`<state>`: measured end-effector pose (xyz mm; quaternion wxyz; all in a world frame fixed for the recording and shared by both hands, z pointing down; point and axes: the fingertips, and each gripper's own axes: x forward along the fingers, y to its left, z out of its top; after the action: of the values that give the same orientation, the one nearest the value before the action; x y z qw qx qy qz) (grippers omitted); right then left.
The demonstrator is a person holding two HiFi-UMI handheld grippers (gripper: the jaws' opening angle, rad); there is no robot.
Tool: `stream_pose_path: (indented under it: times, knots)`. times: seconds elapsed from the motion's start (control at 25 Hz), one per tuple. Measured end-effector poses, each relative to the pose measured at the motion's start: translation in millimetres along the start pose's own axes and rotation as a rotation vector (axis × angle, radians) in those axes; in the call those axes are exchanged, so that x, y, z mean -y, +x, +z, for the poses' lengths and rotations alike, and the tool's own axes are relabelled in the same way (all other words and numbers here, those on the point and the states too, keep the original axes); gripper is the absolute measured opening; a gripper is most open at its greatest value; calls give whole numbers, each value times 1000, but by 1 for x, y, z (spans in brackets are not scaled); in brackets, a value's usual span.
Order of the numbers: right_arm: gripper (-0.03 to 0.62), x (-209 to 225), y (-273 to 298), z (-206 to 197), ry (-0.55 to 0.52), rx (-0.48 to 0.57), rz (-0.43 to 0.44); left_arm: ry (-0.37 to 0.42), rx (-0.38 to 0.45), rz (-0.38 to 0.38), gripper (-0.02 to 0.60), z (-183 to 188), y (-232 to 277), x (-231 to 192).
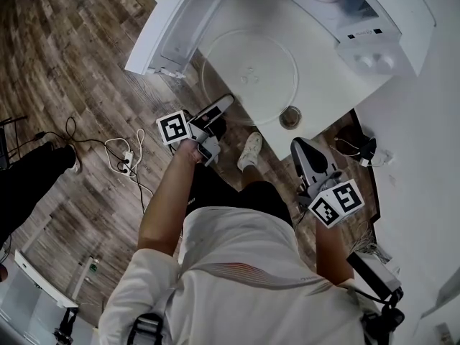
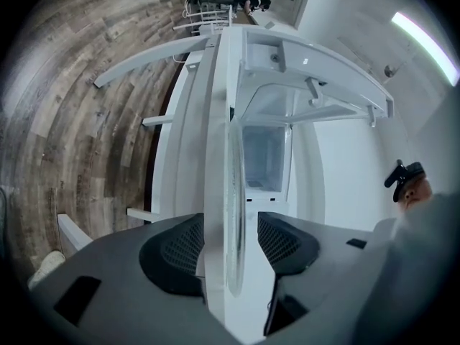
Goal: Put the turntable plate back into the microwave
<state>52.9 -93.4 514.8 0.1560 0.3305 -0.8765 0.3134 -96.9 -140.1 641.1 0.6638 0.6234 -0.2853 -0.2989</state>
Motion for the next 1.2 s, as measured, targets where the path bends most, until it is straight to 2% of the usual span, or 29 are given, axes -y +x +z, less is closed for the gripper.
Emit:
stream_pose_path:
  times: [0.32, 1.08, 1.2]
  knots:
    - [3, -1, 1, -2, 6, -4, 9, -2, 18, 19, 41, 6, 3, 1]
    - [3, -4, -7, -5, 11, 15, 2, 34, 85, -60, 32, -1, 5, 13]
    - [3, -6, -11, -6, 12, 20, -4, 21, 99, -98, 32, -5, 4, 23]
